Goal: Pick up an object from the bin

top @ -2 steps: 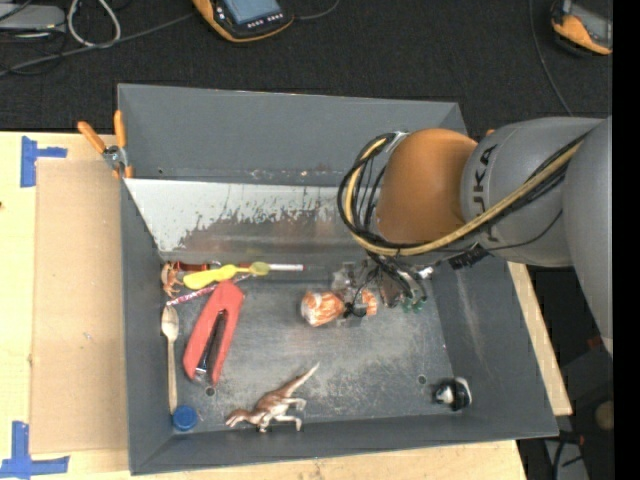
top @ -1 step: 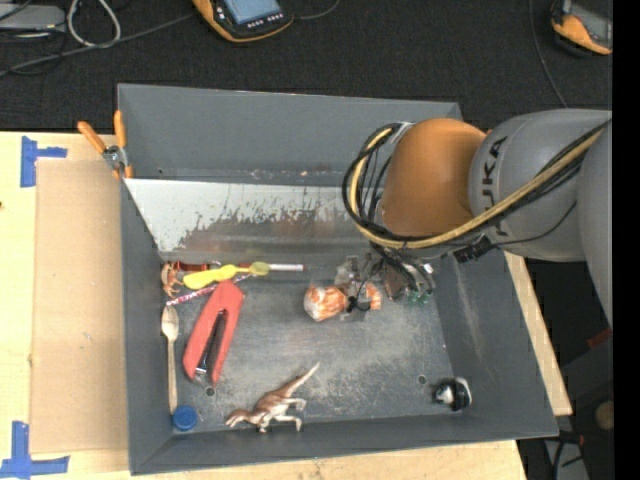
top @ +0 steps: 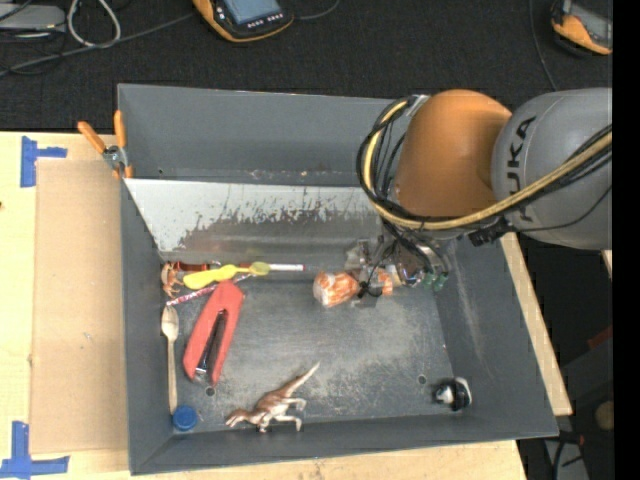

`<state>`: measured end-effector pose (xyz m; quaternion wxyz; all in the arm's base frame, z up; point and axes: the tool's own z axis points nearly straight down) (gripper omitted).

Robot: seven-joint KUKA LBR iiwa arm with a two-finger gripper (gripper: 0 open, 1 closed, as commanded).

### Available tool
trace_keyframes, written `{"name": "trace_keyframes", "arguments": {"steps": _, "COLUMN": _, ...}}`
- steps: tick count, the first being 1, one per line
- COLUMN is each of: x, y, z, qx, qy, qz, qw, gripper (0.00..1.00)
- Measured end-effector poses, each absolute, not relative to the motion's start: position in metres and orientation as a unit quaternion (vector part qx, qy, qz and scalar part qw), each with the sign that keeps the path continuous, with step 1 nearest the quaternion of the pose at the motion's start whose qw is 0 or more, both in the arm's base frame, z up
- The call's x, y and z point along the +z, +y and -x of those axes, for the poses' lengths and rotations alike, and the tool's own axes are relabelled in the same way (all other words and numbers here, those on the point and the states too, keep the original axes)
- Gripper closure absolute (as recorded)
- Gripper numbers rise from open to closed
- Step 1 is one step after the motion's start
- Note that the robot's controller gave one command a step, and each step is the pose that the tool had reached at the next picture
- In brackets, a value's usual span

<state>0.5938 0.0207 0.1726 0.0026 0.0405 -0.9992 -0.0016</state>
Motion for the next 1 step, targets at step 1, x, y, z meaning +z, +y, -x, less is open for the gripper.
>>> {"name": "trace_keyframes", "arguments": {"steps": 1, "x": 0.2225, "y": 0.0209, "z": -0.5951, "qx": -0.002, "qy": -0.999, "qz": -0.041, "qw": 0.0, "gripper": 1.0}}
